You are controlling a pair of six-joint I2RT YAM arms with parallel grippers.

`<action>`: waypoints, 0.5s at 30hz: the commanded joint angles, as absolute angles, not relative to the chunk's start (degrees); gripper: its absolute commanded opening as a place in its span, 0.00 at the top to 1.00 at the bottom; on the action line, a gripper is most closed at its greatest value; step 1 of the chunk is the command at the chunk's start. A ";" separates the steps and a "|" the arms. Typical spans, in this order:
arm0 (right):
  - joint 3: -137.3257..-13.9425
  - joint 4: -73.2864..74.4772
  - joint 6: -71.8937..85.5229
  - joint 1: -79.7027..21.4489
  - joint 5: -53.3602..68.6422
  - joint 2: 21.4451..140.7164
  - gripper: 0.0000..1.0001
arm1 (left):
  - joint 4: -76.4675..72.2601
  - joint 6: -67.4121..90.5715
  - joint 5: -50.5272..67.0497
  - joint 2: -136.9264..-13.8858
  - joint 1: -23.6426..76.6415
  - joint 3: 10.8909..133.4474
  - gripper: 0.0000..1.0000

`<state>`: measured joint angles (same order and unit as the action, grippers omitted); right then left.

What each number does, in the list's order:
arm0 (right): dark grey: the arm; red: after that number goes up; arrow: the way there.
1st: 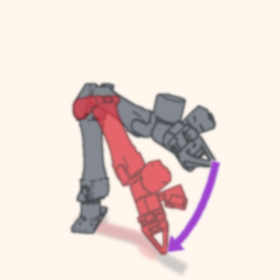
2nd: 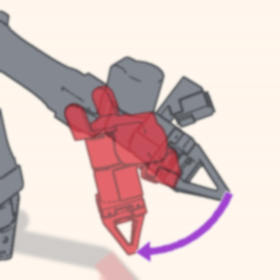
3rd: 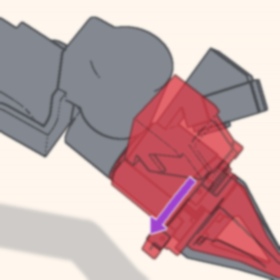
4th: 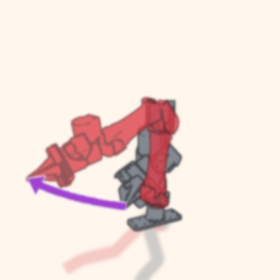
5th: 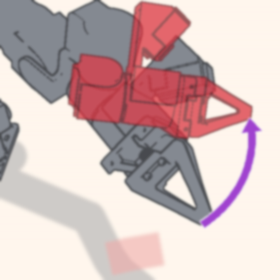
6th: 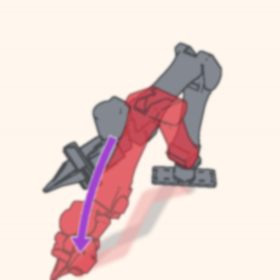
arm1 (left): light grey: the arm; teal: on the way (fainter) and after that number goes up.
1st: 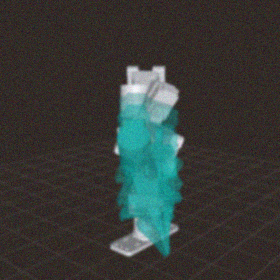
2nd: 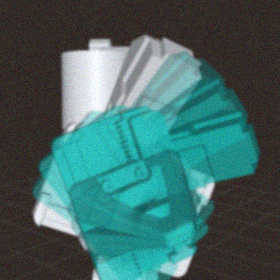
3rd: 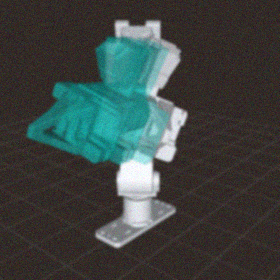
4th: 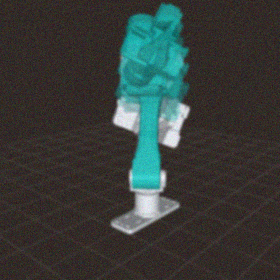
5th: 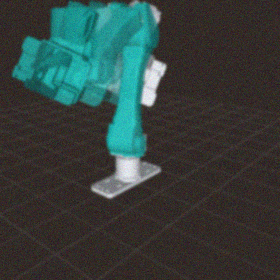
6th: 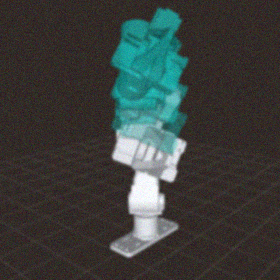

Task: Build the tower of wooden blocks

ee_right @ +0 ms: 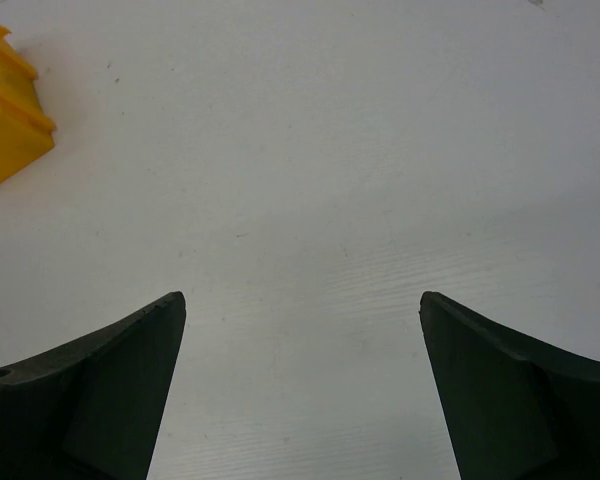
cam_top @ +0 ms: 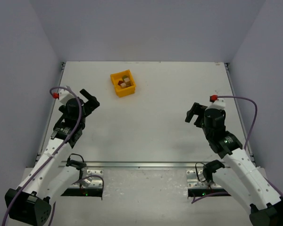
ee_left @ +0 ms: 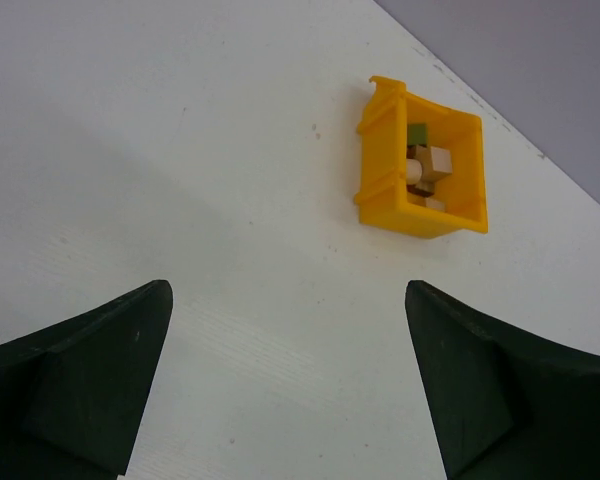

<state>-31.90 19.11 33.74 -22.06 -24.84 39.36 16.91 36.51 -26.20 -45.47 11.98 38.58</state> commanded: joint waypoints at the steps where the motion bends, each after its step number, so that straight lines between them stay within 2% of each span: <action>1: -30.86 15.51 33.62 -22.19 -23.18 37.67 0.01 | 13.42 37.30 -26.37 -47.28 11.60 41.04 0.00; 8: -29.44 18.08 37.86 -22.24 -24.77 37.44 0.01 | 5.30 36.57 -20.31 -56.10 11.60 42.00 0.00; 15: -32.47 25.85 41.33 -22.18 -27.65 41.29 0.01 | 3.91 35.13 -17.08 -77.25 11.63 55.67 0.00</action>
<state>-29.42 21.01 37.62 -22.06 -23.84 39.10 9.05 36.30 -20.01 -68.98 11.97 46.97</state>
